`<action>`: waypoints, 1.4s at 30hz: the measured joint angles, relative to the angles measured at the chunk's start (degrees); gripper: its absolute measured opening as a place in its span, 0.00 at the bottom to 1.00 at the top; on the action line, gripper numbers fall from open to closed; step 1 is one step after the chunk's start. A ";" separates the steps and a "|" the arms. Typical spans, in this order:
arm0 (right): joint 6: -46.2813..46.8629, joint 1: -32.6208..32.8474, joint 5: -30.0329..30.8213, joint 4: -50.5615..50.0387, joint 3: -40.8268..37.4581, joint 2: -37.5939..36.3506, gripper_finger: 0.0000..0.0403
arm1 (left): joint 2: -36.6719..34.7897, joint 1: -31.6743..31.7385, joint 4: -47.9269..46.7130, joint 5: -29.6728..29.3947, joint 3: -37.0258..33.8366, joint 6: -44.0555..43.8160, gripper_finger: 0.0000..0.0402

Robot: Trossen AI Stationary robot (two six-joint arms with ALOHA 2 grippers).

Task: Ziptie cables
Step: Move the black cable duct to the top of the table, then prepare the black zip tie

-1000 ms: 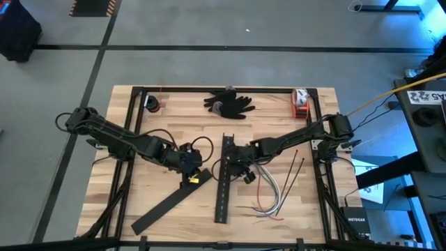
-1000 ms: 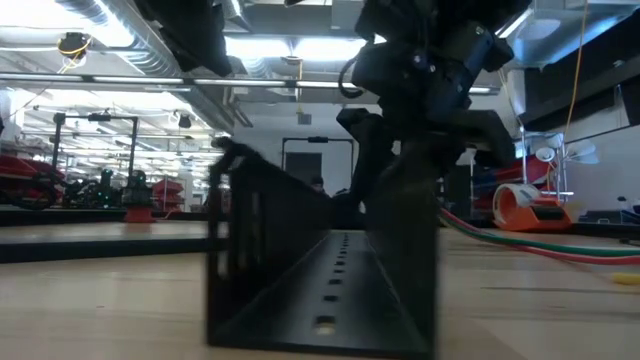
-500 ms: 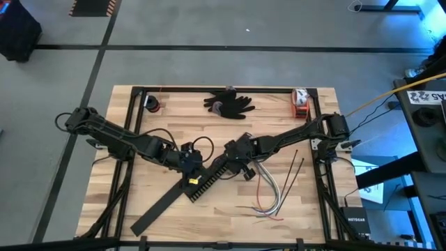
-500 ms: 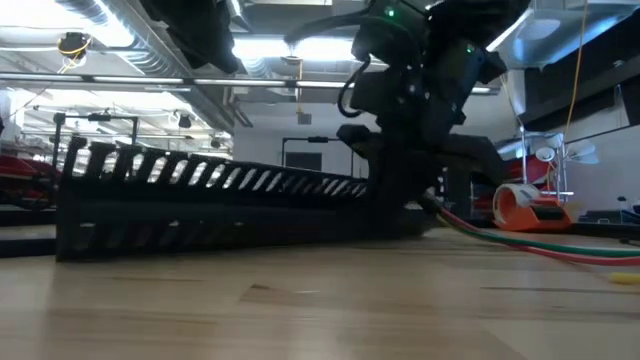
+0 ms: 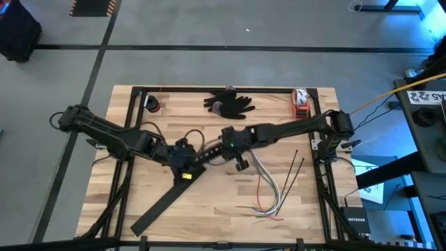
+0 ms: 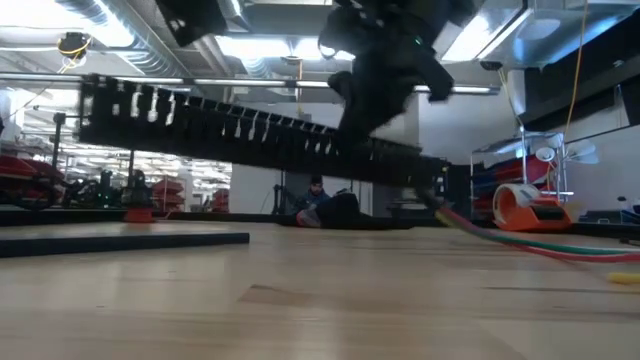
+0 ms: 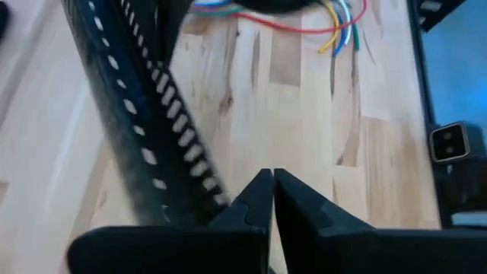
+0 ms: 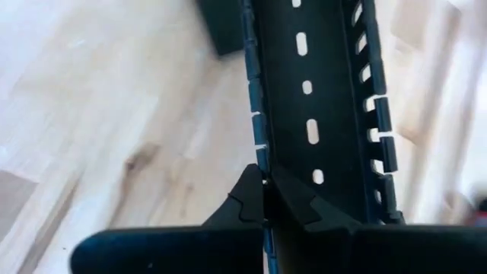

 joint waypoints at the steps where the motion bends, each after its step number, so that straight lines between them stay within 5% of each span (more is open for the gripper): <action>1: 1.13 -0.97 -0.24 -1.23 1.43 0.00 0.00 | -1.21 0.00 -1.00 -0.24 0.00 -0.81 0.02; 12: 13.46 -11.39 -3.54 -1.85 3.53 3.35 0.00 | -8.53 0.02 -13.53 -4.62 0.00 -5.47 0.02; 25: 18.05 -11.94 -3.20 3.15 3.41 10.91 0.02 | -8.20 0.00 -14.14 -4.65 0.00 0.32 0.02; 31: 21.31 -11.95 1.52 -0.65 6.85 10.14 0.19 | -8.20 0.00 -14.07 -4.63 0.00 3.22 0.02; 37: 23.04 -11.89 1.57 -17.95 16.35 8.74 0.40 | -8.18 0.00 -14.06 -4.63 0.00 3.80 0.02; 42: 30.40 -11.84 6.00 -25.98 15.93 1.29 0.47 | -8.18 0.00 -14.08 -4.63 0.00 3.10 0.02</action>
